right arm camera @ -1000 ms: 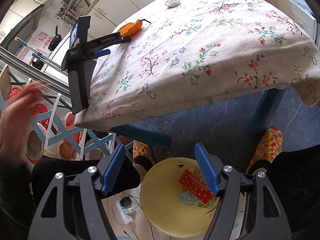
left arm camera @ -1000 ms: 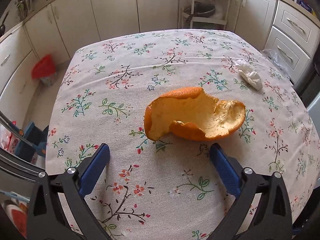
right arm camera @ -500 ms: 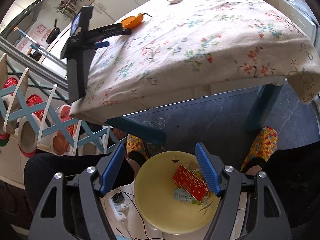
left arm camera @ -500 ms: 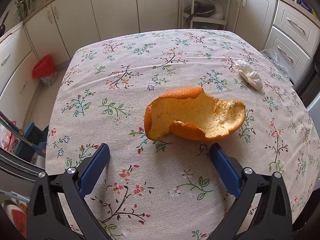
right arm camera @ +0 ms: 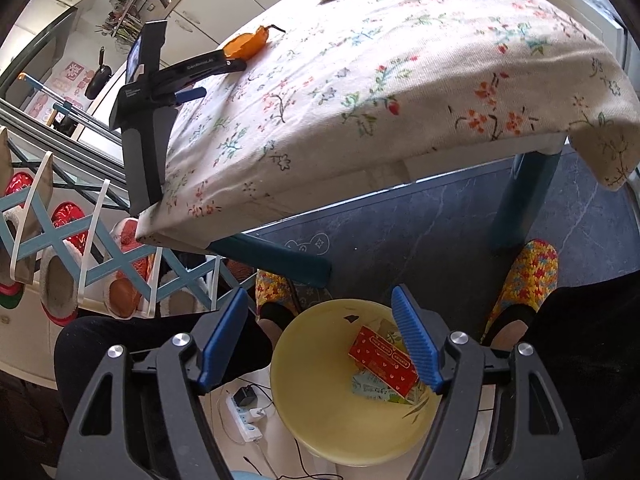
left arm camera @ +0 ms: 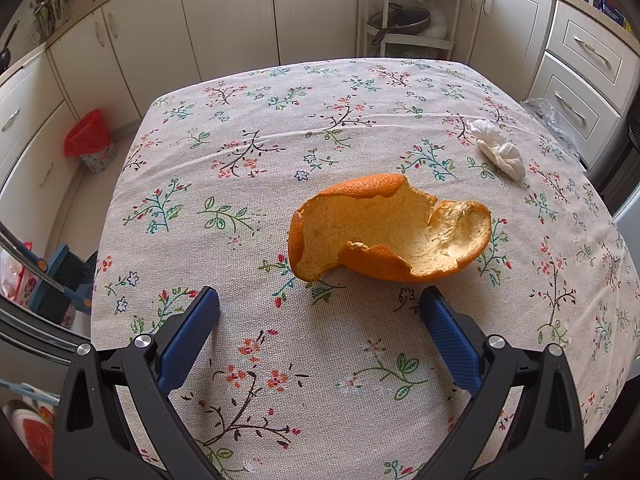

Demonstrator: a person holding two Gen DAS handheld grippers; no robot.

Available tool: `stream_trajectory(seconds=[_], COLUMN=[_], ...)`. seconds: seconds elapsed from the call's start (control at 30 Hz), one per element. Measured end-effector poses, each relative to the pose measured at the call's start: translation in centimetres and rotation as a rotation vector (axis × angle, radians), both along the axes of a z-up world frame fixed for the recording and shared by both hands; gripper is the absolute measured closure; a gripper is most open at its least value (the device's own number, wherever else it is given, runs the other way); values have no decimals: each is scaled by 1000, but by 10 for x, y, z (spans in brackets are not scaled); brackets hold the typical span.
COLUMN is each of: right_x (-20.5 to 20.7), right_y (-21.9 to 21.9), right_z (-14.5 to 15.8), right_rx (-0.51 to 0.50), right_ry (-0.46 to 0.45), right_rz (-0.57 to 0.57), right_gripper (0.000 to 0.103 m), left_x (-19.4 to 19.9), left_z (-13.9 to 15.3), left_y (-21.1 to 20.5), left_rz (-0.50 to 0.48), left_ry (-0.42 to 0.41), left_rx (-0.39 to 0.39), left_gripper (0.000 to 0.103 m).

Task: Collect trash
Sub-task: 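Move both tools back up to the last peel and tissue on the table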

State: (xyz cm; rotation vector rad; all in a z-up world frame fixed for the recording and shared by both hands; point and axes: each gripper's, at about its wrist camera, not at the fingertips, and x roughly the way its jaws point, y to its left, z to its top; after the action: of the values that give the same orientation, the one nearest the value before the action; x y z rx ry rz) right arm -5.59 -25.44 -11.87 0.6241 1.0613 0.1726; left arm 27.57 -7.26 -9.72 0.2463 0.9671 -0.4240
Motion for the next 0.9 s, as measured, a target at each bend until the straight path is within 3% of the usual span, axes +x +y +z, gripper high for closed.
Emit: stream_trajectory(seconds=[0.4,0.73,0.9], right_x=[-10,-3,2], right_y=[1,-1,-5], right_z=[35,36,58], right_rx=[-191,-185,-222], right_ry=[-180,-197,-257], right_rz=[-18,2,10], right_gripper=[27,27,27], left_x=[1,-1,-4], left_z=[0,0,1], left_y=[0,-2,-1], left_rz=[1,7,-1], left_ry=[0,1,34], left_rx=[0,3,12], left_gripper=[7,7,7])
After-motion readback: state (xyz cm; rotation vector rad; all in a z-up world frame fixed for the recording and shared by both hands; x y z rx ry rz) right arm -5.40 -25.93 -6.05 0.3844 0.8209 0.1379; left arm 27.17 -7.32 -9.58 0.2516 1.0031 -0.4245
